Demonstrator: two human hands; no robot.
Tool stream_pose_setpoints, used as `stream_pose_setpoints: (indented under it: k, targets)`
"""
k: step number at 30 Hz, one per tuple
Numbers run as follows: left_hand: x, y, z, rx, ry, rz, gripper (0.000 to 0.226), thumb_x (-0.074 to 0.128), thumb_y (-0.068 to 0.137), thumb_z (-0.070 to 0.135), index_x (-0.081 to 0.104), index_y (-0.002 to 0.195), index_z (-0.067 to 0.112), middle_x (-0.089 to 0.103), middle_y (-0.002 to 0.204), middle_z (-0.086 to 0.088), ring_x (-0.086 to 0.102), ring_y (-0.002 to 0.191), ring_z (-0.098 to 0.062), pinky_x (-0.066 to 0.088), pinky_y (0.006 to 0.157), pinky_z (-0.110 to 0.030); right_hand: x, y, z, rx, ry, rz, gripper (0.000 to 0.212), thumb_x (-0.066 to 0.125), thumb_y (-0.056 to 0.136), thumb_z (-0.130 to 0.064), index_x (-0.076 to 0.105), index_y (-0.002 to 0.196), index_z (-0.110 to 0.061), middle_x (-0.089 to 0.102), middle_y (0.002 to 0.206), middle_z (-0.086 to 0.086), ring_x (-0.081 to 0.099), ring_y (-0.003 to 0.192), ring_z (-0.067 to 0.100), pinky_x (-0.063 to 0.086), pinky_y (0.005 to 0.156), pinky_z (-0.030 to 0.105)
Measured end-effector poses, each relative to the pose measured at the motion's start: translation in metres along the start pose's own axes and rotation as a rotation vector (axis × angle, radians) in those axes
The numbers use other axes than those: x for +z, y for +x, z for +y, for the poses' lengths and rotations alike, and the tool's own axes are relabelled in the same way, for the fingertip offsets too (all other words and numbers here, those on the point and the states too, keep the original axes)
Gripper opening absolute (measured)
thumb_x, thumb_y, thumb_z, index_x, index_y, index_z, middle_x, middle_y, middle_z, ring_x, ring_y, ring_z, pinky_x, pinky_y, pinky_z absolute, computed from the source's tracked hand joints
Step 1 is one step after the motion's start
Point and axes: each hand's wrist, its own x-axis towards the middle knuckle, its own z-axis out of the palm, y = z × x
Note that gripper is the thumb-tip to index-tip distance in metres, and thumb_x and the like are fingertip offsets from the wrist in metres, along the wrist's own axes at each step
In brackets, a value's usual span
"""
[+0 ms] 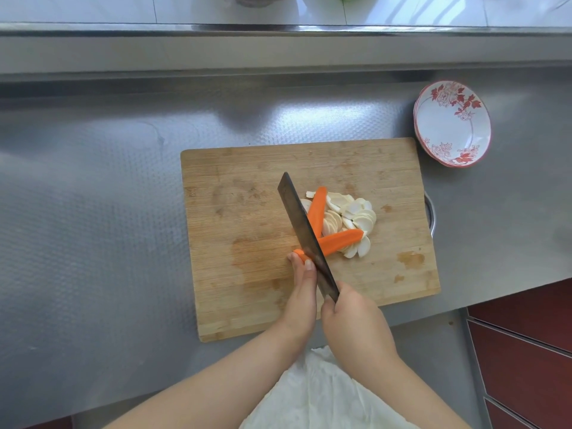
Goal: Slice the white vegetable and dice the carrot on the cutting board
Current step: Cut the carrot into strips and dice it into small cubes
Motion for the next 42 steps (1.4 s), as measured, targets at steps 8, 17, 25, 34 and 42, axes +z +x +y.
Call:
stream_pose_setpoints:
  k: [8,17,25,34,42]
  targets:
    - [0.0,0.003,-0.004,0.003,-0.011,0.003,0.091,0.024,0.077,0.078,-0.009,0.15,0.036,-0.017,0.155,0.022,-0.009,0.143,0.003,0.005,0.121,-0.036,0.008,0.009,0.0,0.019,0.006,0.035,0.023,0.04,0.099,-0.02,0.057,0.114,-0.017,0.067,0.089,0.002,0.064,0.084,0.021,0.051,0.07,0.032]
    - [0.002,0.0,0.003,0.009,-0.022,0.015,0.09,0.025,0.077,0.068,-0.008,0.152,0.03,-0.016,0.156,0.02,-0.01,0.142,0.003,0.001,0.121,-0.032,0.011,0.014,0.001,0.003,-0.015,0.038,0.018,0.039,0.098,-0.019,0.054,0.108,-0.015,0.048,0.067,-0.008,0.052,0.07,0.017,0.042,0.06,0.027]
    - [0.003,-0.001,0.008,-0.002,-0.027,0.02,0.092,0.024,0.077,0.067,-0.008,0.152,0.027,-0.016,0.157,0.015,-0.01,0.143,0.0,0.003,0.121,-0.033,0.01,0.021,-0.001,0.036,0.001,-0.001,0.016,0.04,0.098,-0.022,0.055,0.1,-0.014,0.061,0.08,0.001,0.062,0.078,0.023,0.051,0.067,0.032]
    - [0.002,-0.003,0.008,0.003,0.011,0.016,0.064,0.018,0.098,0.051,-0.005,0.153,0.025,-0.012,0.157,0.016,-0.007,0.142,0.004,0.005,0.107,-0.013,0.015,0.03,0.0,0.036,-0.003,-0.003,0.018,0.042,0.097,-0.026,0.056,0.1,-0.015,0.065,0.085,0.002,0.063,0.082,0.024,0.054,0.073,0.037]
    - [-0.001,-0.001,0.006,-0.018,0.025,0.007,0.08,0.02,0.085,0.065,-0.004,0.153,0.03,-0.01,0.158,0.017,-0.005,0.143,0.002,0.001,0.119,-0.027,0.019,0.034,0.002,0.028,0.019,0.003,0.019,0.042,0.098,-0.03,0.055,0.102,-0.016,0.066,0.087,0.004,0.063,0.083,0.025,0.053,0.07,0.035]
